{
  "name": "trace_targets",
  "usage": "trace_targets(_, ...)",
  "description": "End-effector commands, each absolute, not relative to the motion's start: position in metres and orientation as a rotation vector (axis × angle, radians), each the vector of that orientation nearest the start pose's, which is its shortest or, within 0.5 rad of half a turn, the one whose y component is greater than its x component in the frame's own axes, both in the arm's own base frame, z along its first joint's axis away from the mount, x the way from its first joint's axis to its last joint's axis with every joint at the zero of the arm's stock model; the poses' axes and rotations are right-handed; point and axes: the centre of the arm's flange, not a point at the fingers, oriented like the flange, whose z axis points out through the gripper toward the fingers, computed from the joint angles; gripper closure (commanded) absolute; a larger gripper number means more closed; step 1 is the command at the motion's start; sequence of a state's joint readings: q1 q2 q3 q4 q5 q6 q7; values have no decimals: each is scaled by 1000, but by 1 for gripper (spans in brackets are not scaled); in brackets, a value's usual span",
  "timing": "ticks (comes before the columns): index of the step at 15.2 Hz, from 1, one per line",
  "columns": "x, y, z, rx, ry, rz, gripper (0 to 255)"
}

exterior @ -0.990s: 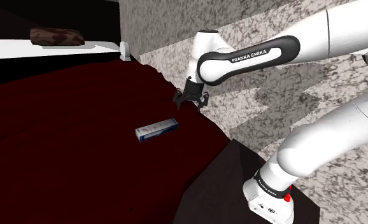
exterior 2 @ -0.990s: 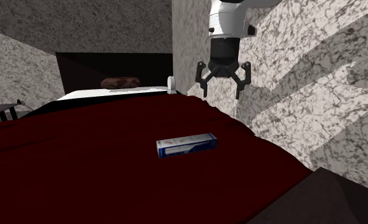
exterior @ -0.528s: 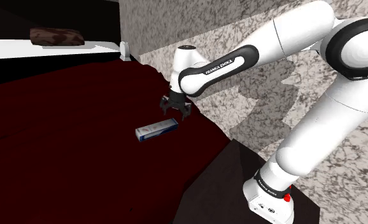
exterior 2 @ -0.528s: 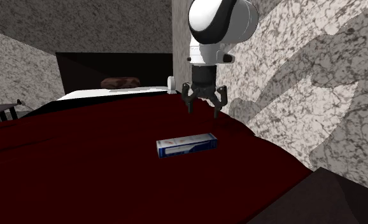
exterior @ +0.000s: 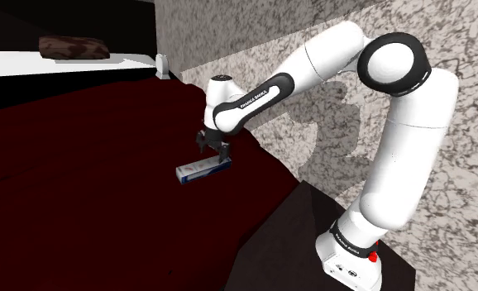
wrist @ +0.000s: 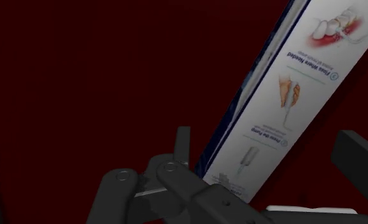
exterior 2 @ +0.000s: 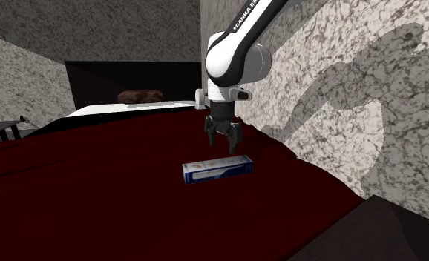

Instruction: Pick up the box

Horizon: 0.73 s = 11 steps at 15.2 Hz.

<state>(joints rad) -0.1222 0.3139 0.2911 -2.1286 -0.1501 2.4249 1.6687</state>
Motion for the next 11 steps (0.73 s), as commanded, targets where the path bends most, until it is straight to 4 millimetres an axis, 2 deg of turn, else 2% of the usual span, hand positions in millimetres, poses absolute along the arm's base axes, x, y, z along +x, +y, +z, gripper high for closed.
trace_targets(1,584,90,240,-2322,2126,-6,0)
trace_targets(3,602,85,220,-2236,2214,0,0)
trace_targets(4,604,84,217,-2224,2227,1,0)
trace_targets(11,604,84,177,-2224,2227,1,0)
